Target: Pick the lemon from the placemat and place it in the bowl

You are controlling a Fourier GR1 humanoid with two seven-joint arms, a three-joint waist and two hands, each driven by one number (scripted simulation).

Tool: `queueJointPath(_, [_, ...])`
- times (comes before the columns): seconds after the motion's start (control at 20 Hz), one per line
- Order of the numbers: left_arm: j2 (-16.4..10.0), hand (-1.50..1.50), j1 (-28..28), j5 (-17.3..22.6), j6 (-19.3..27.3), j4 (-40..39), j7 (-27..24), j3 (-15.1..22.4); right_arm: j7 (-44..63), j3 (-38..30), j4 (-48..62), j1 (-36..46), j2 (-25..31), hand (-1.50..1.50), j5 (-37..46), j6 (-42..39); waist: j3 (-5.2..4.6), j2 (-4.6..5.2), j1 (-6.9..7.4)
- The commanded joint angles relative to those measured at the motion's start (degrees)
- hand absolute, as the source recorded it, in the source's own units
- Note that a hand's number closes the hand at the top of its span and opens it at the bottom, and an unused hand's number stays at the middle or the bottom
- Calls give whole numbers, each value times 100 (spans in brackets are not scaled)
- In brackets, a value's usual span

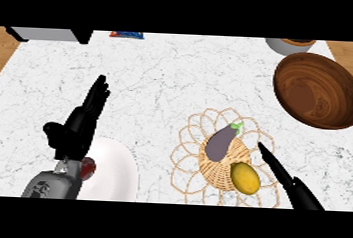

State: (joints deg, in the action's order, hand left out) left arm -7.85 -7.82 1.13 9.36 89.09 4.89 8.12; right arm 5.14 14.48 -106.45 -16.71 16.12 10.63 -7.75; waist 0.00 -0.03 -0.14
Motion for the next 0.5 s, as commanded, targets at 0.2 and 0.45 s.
queueJointPath(0.2, [167, 0, -222, -58, -269, -380, -175, -303, -451, -165, 1026, 448, -423, -150, 267, 5, 1, 3, 3])
queueJointPath(0.45, [48, 0, 42, -174, -351, 264, 197, -279, -415, -92, 1199, 434, -439, -150, 784, 199, 1, -2, 14])
